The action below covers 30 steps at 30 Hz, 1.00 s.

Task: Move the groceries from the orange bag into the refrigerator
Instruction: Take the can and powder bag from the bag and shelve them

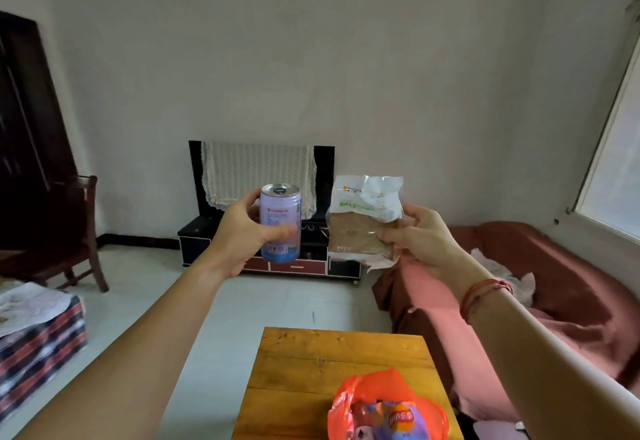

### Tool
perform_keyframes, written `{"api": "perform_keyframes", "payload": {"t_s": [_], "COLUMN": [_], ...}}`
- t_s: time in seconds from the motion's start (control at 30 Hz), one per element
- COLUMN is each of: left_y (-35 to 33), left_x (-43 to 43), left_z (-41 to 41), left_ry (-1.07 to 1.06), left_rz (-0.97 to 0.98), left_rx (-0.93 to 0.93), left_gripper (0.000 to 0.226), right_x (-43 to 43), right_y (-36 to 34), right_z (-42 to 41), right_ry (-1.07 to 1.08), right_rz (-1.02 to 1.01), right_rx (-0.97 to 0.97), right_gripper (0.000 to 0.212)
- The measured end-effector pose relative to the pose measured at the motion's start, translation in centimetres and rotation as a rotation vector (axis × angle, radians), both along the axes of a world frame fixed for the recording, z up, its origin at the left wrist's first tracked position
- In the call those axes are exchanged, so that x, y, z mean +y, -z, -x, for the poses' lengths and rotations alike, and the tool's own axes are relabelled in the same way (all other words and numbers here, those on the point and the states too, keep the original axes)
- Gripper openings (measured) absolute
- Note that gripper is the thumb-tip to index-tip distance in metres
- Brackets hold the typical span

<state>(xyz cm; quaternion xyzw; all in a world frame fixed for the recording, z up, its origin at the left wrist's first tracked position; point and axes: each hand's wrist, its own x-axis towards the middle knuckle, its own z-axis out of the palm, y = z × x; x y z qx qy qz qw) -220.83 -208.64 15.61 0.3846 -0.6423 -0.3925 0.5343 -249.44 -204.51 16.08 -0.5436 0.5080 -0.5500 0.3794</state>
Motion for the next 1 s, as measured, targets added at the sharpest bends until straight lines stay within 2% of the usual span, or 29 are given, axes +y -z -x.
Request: {"api": "perform_keyframes", "payload": {"t_s": [0.43,0.67,0.87,1.0], "left_y": [1.1,1.5,1.7,2.0], "left_x": [11.4,19.4,25.8,29.7], "left_z": [-19.6,-28.8,-33.6,-34.6], "left_ry": [-0.441,-0.72,-0.982,-1.161], "left_rz": [0.006,-0.035,-0.068,-0.083], "left_rx": [-0.04,-0.025,0.011,0.017], "left_gripper": [0.058,0.06,0.058,0.06], "right_x": [-0.2,-0.1,0.7,1.2], "right_y": [1.4,1.8,1.8,2.1], "right_z": [-21.3,-33.7,-42.9,-48.4], "right_ry": [-0.394,-0.691,-0.974,-1.17], "right_rz": [-0.019,-0.023,-0.039,-0.034], "right_rx": [-0.005,0.018,0.006,-0.004], "right_gripper": [0.037,0.039,0.037,0.044]}}
